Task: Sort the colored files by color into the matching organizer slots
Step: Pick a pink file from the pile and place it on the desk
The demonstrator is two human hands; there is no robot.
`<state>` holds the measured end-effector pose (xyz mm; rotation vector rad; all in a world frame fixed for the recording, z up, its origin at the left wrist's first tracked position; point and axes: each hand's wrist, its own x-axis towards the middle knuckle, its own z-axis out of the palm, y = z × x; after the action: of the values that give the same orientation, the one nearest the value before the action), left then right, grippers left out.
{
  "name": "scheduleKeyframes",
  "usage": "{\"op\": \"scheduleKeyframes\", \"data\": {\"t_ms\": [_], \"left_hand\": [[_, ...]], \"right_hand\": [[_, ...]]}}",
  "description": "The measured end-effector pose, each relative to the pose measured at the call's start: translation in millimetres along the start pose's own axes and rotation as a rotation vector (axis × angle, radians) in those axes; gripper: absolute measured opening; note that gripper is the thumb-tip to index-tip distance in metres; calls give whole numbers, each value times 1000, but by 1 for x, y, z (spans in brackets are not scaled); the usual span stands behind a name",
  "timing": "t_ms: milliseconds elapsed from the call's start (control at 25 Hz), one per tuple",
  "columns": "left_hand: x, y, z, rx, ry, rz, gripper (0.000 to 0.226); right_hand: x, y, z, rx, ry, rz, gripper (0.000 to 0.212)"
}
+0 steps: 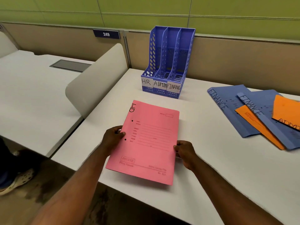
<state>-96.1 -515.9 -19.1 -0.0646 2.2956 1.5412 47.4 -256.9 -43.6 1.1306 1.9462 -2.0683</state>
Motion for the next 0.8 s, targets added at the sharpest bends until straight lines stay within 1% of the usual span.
{"op": "scheduleKeyframes", "data": {"t_ms": [80, 280, 480, 720, 800], "left_hand": [[9, -10, -14, 36, 35, -26, 29], [30, -24, -33, 142, 103, -81, 27], [46, -35, -49, 222, 124, -118, 27], [52, -46, -54, 245, 134, -141, 34], [54, -51, -54, 288, 140, -130, 42]], "right_hand": [[0, 5, 16, -28, -12, -7, 29], [10, 8, 50, -115, 34, -8, 19], [12, 9, 78, -169, 11, 2, 12], [14, 15, 88, -189, -43, 12, 11], [14, 14, 88, -266, -52, -24, 10]]}}
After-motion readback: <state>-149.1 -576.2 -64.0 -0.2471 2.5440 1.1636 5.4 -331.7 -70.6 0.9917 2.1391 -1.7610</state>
